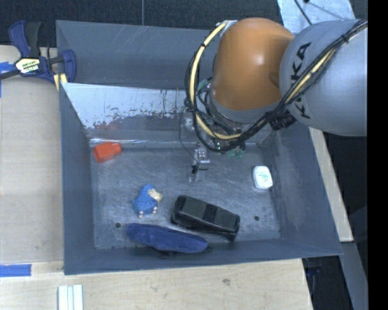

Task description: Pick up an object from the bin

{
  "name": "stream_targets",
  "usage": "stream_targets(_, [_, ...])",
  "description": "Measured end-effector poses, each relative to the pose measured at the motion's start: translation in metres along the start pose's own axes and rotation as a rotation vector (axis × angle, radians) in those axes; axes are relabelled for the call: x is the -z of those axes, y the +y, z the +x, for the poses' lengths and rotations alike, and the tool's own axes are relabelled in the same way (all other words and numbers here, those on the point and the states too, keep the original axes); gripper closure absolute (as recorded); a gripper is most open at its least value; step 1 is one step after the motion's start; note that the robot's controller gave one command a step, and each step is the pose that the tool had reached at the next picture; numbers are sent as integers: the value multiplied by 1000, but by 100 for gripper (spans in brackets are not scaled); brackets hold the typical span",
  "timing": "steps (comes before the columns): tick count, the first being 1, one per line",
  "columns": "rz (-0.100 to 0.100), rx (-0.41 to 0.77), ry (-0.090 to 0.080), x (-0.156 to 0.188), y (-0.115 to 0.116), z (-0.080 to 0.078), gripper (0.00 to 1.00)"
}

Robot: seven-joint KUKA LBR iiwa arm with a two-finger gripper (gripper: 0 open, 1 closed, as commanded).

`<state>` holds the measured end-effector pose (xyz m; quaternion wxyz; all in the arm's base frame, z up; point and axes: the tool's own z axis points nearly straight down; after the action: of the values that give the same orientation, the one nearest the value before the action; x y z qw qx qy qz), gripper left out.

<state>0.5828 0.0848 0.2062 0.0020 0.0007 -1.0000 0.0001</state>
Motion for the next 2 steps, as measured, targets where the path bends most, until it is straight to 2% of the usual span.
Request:
stream_targets(1, [-2,456,-2,-85,92,83,0])
stream_targets(2, [4,665,-33,-127,96,86,0])
